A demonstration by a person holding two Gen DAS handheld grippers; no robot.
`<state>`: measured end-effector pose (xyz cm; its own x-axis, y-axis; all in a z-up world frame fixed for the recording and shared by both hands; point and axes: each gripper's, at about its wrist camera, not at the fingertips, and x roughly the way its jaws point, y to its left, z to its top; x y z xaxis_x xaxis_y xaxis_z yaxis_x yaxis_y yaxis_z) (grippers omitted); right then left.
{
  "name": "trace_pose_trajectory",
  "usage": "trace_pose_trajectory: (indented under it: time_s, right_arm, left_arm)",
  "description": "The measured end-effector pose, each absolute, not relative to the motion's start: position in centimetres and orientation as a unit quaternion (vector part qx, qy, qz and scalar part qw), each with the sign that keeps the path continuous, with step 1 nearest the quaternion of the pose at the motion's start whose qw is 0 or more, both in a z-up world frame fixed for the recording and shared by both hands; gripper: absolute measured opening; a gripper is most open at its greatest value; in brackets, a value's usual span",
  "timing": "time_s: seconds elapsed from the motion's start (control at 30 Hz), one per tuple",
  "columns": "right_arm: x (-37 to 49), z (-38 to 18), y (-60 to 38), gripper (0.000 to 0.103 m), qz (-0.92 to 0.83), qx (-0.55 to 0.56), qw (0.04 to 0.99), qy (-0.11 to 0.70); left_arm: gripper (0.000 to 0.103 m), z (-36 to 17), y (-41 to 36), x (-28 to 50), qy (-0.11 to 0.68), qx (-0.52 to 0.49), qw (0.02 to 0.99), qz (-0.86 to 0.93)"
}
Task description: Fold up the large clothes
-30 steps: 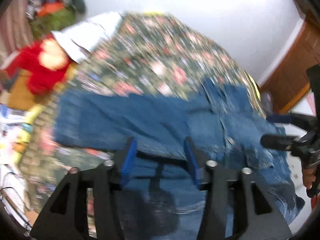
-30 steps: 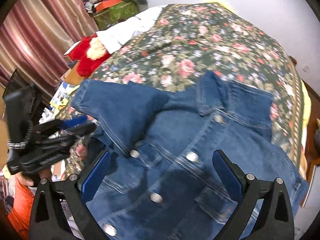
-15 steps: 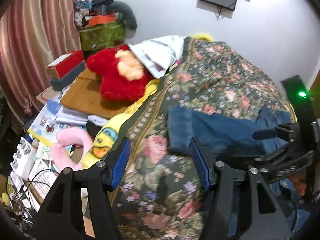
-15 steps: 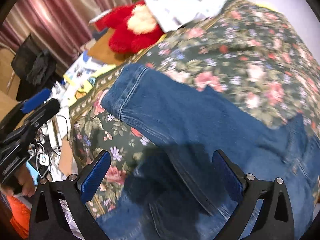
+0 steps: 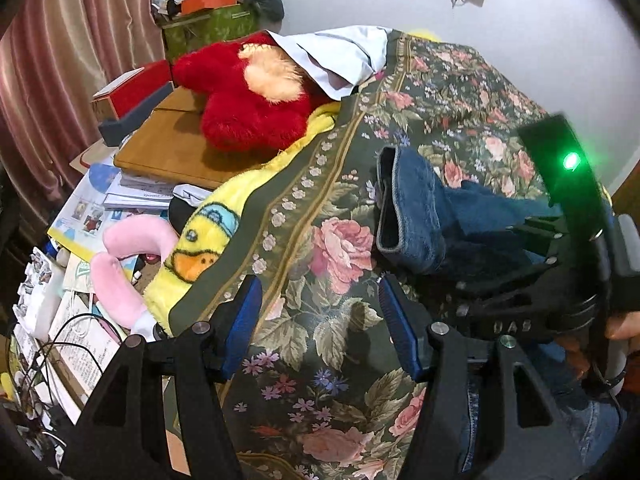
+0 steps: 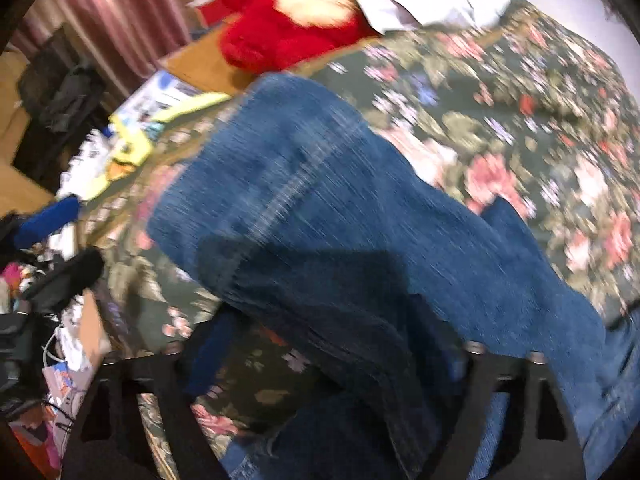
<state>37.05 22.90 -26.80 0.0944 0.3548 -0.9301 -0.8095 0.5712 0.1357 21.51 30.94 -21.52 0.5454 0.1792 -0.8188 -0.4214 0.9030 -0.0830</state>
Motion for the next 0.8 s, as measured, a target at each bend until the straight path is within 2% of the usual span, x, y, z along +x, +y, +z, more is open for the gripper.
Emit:
trace_pose_trajectory:
  time_s: [0.07, 0.13, 0.27, 0.33, 0.8]
  right_arm:
    - [37.1, -26.2, 22.5, 0.046, 0.411, -0.186, 0.719, 0.529]
    - [37.1, -25.8, 22.2, 0.04, 0.411, -0.184, 0.724, 0.523]
    - [37.1, -23.8, 20.8, 0.019, 0.411, -0.167, 0.748, 0.493]
    - [37.1, -21.9, 19.7, 0.015, 0.409, -0.149, 0.765, 0.474]
    - [35.9, -8.3, 5.3, 0.011, 0.375, -0.057, 0.854, 0.356]
  left_arm:
    - [0.06, -21.5, 30.7, 21.6, 0.445, -0.136, 0.869, 0.167]
    - [0.06, -21.2, 30.2, 21.6, 0.445, -0.136, 0.87, 0.163]
    - [0.06, -20.0, 29.2, 21.6, 0.442, -0.12, 0.874, 0.161]
    - [0.06, -19.0, 28.5, 21.4, 0.435, -0.109, 0.879, 0.161]
    - [0.062, -12.6, 22.4, 20.8, 0.383, -0.061, 0.911, 0.138]
